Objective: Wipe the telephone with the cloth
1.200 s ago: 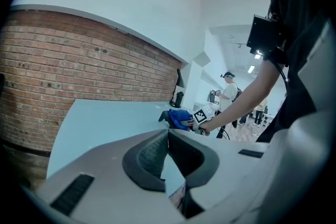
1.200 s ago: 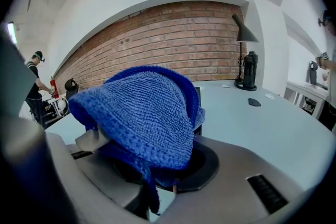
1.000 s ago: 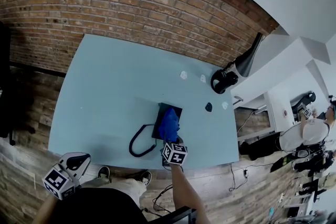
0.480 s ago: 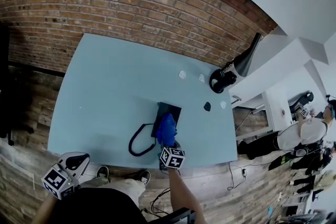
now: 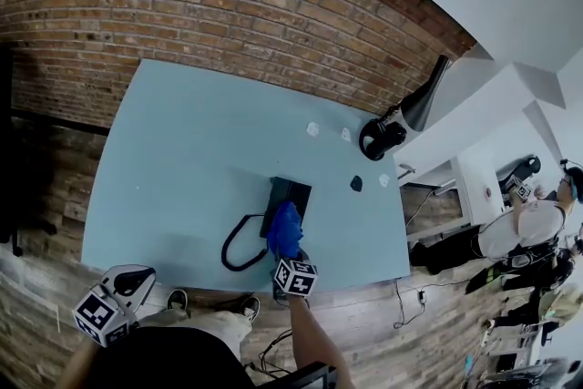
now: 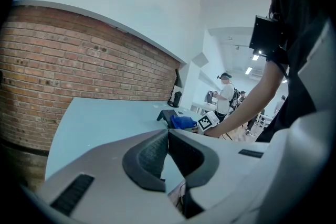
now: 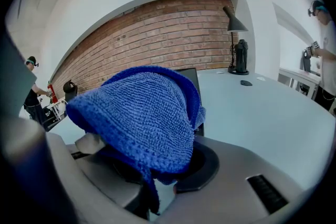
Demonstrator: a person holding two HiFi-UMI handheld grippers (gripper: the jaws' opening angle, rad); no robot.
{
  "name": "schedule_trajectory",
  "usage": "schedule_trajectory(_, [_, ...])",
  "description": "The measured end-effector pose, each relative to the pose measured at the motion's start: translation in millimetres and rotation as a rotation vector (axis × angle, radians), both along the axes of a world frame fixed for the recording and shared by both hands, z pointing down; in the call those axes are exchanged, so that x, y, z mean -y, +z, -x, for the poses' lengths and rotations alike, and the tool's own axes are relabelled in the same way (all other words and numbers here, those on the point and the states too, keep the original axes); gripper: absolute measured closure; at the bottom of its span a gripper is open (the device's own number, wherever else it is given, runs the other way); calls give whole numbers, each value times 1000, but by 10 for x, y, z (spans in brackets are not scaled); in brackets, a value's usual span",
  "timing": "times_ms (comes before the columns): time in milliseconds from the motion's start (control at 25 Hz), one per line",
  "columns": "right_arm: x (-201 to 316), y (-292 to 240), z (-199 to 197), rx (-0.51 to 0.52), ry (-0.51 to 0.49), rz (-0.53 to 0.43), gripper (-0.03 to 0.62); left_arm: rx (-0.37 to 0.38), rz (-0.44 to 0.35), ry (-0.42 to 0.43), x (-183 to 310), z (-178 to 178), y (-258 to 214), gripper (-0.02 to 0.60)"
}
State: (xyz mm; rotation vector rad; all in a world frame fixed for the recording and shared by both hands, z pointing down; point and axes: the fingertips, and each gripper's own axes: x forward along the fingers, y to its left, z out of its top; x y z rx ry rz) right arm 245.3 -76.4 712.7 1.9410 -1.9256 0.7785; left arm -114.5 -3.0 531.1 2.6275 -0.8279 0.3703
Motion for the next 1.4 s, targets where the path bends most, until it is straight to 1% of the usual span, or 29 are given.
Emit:
schedule_trajectory(200, [-215,214,136,22,-49,83,499,-2,-18,0,9,22,3,569])
schedule_trajectory(360, [-264,223,114,156,8,110,497,-7,-14,-12,11,38,0,569])
schedule_trajectory(440, [-258,225,145,238,-29,196,497,-6,-11,-15,11,35,9,569])
schedule_trajectory(520, [-268,188,179,330,-109,328,497,-4,-10,-12,8,9,21,569])
schedule_trajectory(600, [-269,86,138,388,-190,460,497,-8,-3,-13,8,-39,38,569])
schedule_trajectory(680, [-204,-70,5,400,-243,554,497,-11,-9,-12,26,-106,30,569])
schedule_trajectory(760, [-20,-278,-188,378,-266,577,497,-14,-16,-15,52,-175,15,569])
schedule_trajectory(800, [125,-405,-293,358,-266,558,497,-16,-18,-16,66,-212,13,569])
schedule_trajectory(840, [311,-562,-402,328,-258,506,497,-16,-20,-14,80,-251,15,569])
schedule_trajectory(880, [533,-763,-516,284,-241,414,497,-15,-22,-11,91,-295,18,569])
schedule_trajectory(920, [772,-1009,-639,229,-212,280,497,-16,-21,-9,96,-345,19,569])
schedule_trajectory(960, [995,-1283,-765,171,-169,122,497,-17,-18,-8,96,-398,17,569])
schedule_trajectory(1000, [1171,-1553,-883,116,-117,-37,497,-18,-17,-6,94,-452,11,569])
schedule_trajectory(1040, [1290,-1785,-980,68,-67,-173,497,-15,-16,-4,90,-502,3,569])
schedule_trajectory(1080, [1361,-1949,-1044,27,-29,-274,497,-10,-13,-3,87,-546,-7,569])
schedule_trajectory(1120, [1400,-2035,-1074,-6,-7,-336,497,-4,-12,-3,92,-581,-19,568])
schedule_trajectory(1160, [1424,-2046,-1076,-35,0,-365,497,2,-12,-5,106,-606,-30,569])
schedule_trajectory(1200, [1441,-1990,-1058,-63,-6,-368,497,7,-12,-9,122,-622,-39,569])
schedule_trajectory(1240, [1451,-1877,-1030,-90,-20,-349,497,9,-14,-14,137,-628,-41,569])
schedule_trajectory(1320, [1450,-1526,-979,-135,-51,-261,497,14,-16,-26,149,-628,-25,569])
schedule_trajectory(1400, [1403,-1108,-939,-144,-79,-135,497,23,-5,-32,139,-637,-6,569])
